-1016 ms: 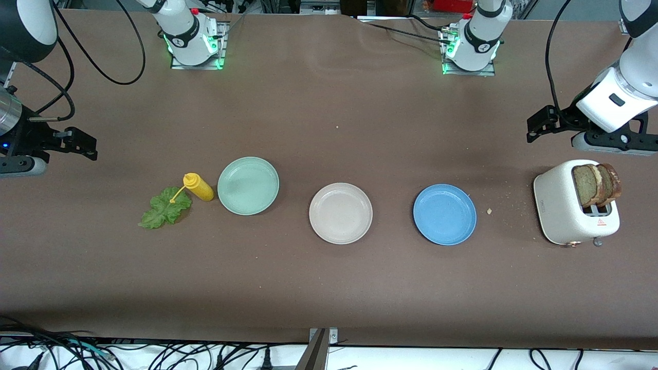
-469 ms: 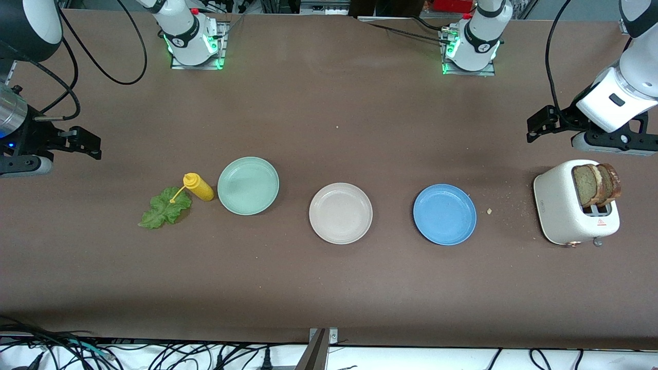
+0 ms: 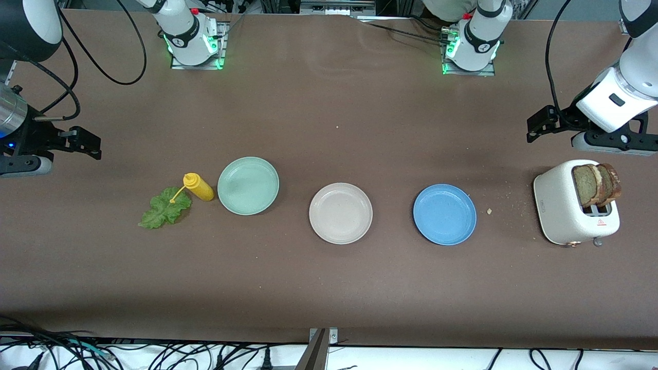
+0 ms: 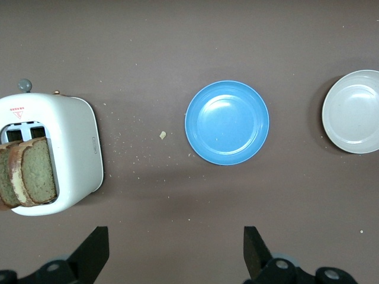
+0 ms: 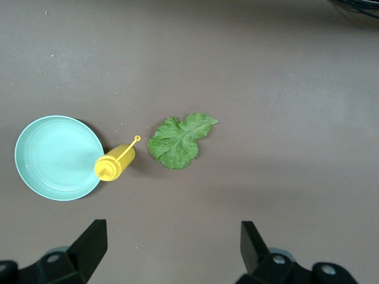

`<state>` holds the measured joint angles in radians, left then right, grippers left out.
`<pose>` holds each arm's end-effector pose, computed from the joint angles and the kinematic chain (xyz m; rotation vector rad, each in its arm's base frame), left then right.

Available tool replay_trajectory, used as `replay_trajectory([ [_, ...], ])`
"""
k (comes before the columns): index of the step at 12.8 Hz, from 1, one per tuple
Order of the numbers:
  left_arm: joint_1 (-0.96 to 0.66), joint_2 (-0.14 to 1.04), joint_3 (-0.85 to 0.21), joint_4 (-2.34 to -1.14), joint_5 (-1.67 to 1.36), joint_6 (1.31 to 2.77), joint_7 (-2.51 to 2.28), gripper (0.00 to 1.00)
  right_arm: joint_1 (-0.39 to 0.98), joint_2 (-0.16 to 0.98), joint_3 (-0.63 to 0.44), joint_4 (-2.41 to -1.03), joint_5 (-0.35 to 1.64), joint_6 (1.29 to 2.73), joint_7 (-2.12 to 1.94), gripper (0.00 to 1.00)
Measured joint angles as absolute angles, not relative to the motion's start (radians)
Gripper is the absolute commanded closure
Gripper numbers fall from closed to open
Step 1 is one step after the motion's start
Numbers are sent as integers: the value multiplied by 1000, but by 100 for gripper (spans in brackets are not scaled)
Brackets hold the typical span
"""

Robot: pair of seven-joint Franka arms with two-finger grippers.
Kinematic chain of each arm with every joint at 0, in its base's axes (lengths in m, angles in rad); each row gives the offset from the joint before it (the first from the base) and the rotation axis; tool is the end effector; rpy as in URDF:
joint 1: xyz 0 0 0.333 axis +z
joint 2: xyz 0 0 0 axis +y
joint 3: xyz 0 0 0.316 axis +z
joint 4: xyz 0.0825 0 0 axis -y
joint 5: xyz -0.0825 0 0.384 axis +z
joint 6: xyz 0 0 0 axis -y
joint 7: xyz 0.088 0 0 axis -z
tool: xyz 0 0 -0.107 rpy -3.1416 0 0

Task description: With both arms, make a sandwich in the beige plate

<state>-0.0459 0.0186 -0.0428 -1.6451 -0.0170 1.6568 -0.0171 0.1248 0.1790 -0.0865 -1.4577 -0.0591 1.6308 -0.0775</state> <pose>0.5633 -0.0516 0.5864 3.1223 -0.1094 -0.0122 0.6129 0.0221 0.5794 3.0617 0.1852 -0.0102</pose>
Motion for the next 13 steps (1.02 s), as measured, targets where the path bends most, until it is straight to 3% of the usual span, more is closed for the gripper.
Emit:
replay_trajectory([
  [13, -43, 19, -39, -1645, -17, 1657, -18, 0, 133, 195, -96, -1453, -60, 1647, -76, 0],
])
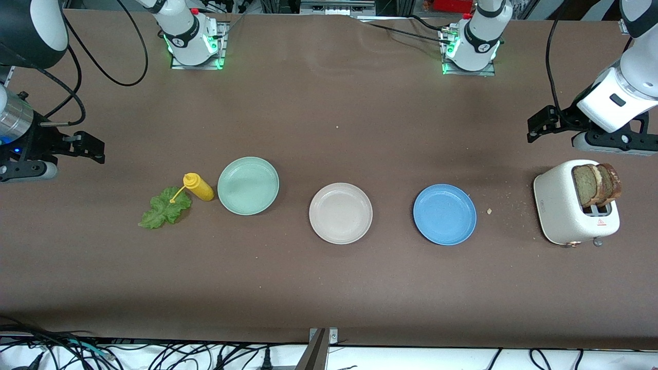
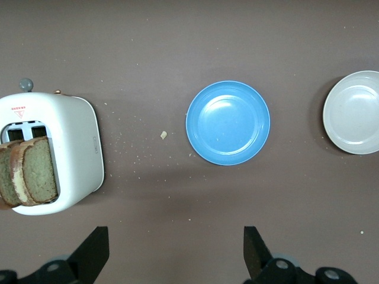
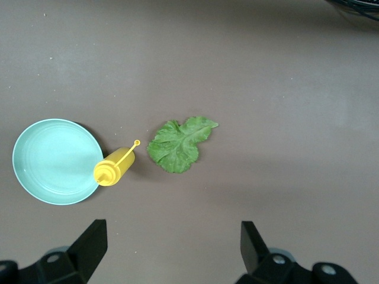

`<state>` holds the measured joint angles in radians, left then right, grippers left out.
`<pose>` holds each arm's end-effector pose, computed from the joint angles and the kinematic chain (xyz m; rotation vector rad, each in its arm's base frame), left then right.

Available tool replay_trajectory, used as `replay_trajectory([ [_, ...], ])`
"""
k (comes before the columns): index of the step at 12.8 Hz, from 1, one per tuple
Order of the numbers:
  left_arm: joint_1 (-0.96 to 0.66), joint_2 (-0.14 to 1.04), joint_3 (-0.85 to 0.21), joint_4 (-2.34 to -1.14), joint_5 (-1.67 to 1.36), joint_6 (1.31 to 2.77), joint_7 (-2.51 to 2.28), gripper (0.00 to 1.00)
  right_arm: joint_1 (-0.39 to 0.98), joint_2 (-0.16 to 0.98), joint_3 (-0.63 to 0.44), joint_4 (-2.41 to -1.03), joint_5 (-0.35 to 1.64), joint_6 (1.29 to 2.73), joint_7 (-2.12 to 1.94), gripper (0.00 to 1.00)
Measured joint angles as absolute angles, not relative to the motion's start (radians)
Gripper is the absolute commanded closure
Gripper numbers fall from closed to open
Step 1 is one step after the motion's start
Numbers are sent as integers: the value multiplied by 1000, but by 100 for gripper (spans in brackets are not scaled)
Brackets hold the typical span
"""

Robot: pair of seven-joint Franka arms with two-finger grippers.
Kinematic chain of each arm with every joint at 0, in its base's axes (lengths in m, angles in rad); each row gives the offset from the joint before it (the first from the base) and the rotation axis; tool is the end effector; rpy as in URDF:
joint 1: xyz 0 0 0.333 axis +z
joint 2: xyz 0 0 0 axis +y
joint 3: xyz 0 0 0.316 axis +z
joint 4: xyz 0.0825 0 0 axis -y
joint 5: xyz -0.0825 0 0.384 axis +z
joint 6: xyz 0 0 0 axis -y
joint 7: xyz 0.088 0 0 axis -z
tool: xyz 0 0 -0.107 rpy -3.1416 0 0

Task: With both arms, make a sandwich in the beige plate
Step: 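Move the left gripper down over the toast in the toaster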

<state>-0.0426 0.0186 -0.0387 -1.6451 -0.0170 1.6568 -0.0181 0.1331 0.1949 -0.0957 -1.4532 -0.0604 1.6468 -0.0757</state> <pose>0.5636 -0.0474 0.5864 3.1228 -0.0963 -0.0121 0.6186 0.0227 0.5733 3.0574 0.1829 -0.0029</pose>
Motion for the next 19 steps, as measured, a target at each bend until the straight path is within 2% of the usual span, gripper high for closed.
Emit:
replay_trajectory([
  [4, 19, 34, -29, -1645, -11, 1657, -16, 0, 127, 190, -124, -1433, -62, 1653, -76, 0],
  [8, 112, 116, -24, -1624, 33, 1681, -10, 0, 137, 190, -118, -1431, -62, 1652, -75, 0],
  [12, 145, 224, -25, -1618, 131, 1798, 53, 0, 140, 192, -116, -1431, -61, 1651, -75, 0],
  [15, 228, 299, -24, -1620, 132, 1879, 166, 0, 144, 196, -116, -1431, -61, 1650, -75, 0],
  [19, 245, 317, -26, -1690, 132, 1973, 183, 0, 144, 194, -118, -1430, -60, 1649, -75, 0],
])
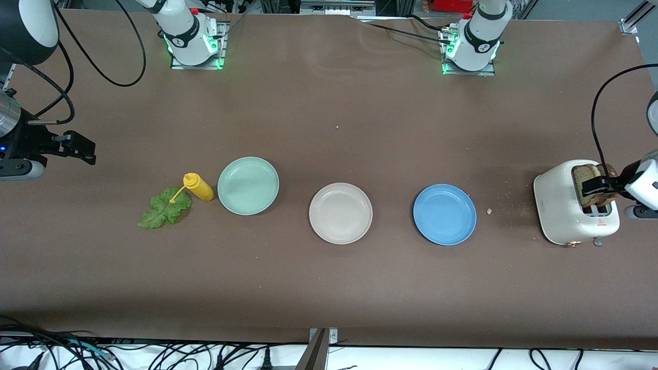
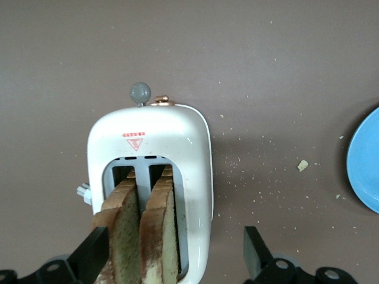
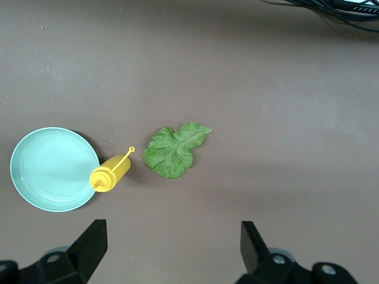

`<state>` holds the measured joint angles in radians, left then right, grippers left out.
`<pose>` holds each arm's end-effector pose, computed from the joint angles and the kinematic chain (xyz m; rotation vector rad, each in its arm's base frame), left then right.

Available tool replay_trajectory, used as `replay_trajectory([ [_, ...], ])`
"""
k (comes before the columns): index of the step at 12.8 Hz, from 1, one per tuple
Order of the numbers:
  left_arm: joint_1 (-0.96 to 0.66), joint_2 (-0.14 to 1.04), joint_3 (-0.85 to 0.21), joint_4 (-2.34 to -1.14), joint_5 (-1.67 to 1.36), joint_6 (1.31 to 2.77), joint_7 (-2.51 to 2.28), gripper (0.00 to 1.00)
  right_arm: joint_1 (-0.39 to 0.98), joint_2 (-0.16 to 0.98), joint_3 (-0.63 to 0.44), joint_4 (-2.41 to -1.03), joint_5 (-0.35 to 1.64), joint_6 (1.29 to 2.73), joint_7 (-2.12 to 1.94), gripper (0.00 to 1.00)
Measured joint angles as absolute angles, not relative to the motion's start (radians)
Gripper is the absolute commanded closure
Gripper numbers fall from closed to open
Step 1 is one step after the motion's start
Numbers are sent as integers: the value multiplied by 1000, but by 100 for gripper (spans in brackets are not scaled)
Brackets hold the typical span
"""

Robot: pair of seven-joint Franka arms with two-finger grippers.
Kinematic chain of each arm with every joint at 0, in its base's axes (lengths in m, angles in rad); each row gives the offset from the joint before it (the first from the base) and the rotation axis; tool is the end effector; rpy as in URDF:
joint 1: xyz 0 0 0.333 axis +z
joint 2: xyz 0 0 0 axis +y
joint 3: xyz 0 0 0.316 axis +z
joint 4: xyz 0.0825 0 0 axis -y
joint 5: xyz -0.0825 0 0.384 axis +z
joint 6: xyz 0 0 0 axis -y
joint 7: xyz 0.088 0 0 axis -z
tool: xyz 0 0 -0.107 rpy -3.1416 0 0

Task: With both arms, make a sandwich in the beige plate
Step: 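Move the left gripper down over the toast in the toaster, then grasp a toast slice with the left gripper and lift it out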

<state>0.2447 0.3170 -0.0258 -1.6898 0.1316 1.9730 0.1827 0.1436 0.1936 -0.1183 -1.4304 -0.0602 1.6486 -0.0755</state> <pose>0.6268 0.1495 0.4107 -3.0371 0.0247 0.0839 0.6197 0.0168 0.5855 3.0536 0.1638 0.0365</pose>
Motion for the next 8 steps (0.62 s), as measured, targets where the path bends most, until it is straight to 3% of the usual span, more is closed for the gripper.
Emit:
replay_trajectory([
  [5, 267, 317, -26, -1748, 132, 1996, 183, 4, 148, 189, -116, -1428, -42, 1643, -75, 0],
  [6, 272, 316, -26, -1765, 132, 2007, 183, 14, 148, 189, -117, -1428, -42, 1642, -75, 0],
  [8, 280, 314, -26, -1793, 132, 2020, 183, 68, 148, 189, -118, -1428, -42, 1642, -75, 0],
])
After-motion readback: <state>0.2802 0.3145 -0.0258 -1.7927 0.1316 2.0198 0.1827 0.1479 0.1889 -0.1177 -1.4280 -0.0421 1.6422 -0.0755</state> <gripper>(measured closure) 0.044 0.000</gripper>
